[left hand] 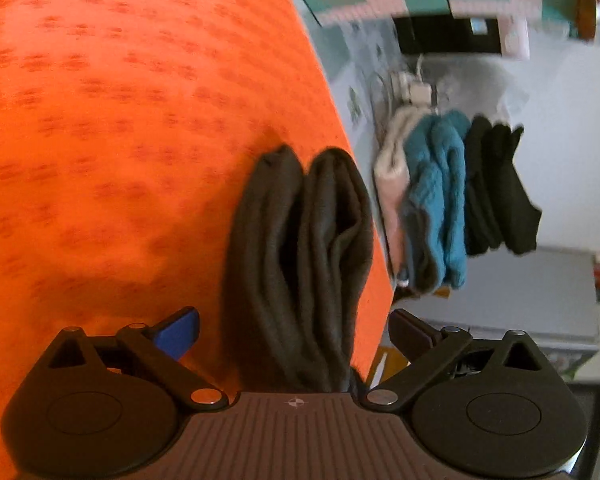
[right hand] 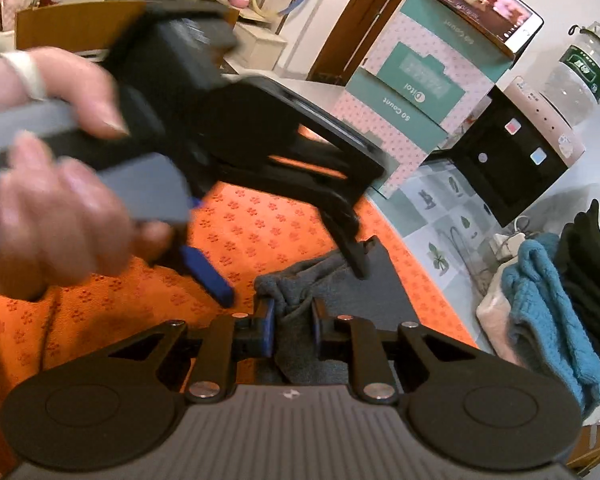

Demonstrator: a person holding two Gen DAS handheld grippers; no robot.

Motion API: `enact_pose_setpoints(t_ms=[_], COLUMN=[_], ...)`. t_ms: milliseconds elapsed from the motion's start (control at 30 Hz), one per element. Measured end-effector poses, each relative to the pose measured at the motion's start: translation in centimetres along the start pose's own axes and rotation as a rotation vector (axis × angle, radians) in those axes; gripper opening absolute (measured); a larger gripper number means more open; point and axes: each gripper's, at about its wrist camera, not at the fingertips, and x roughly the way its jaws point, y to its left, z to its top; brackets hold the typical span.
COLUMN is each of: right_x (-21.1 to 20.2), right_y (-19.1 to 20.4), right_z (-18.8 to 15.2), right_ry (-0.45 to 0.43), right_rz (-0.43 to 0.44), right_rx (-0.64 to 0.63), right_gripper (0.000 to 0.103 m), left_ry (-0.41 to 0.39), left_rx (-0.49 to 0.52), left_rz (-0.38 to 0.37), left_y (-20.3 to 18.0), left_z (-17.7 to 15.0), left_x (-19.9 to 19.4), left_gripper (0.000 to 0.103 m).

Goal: Fold clothes

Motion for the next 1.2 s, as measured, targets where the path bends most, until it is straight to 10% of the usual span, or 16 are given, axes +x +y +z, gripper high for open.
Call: enact_pose_setpoints(t_ms=[200, 367, 433, 767, 1200], right_x=[-0.8, -1.3, -1.4, -4.1, 2.0], right_y=[-0.1, -0.4, -0.7, -7.9, -15.3], right_z=[-0.7, -1.2, -1.5, -6.1, -17.8], right_ry=[-0.011, -0.012, -0.008, -0.029, 0.096], right_rz=[0.020, 0.046, 0.066, 0.332, 0.210], right_rx=[-0.013, 0.000, 0.013, 0.447, 1.198], right_gripper=[0.020, 0.021, 0.024, 0.038, 0.048], left_ry=[0.076, 0.043, 0.028, 0.036, -0.001], left_rx=[0.069, 0.062, 0.070, 0.061, 0.081], left_rz=[0.049, 0.093, 0.097, 0.117, 0.122], left_y=[-1.4, -1.6, -1.6, -0.8, -0.5], left_z=[1.6, 1.9, 1.6, 1.7, 0.8], left_x=[3.6, 4.4, 4.2, 4.0, 3.5], left_gripper=[0.094, 0.043, 0.038, 0.037, 0.040])
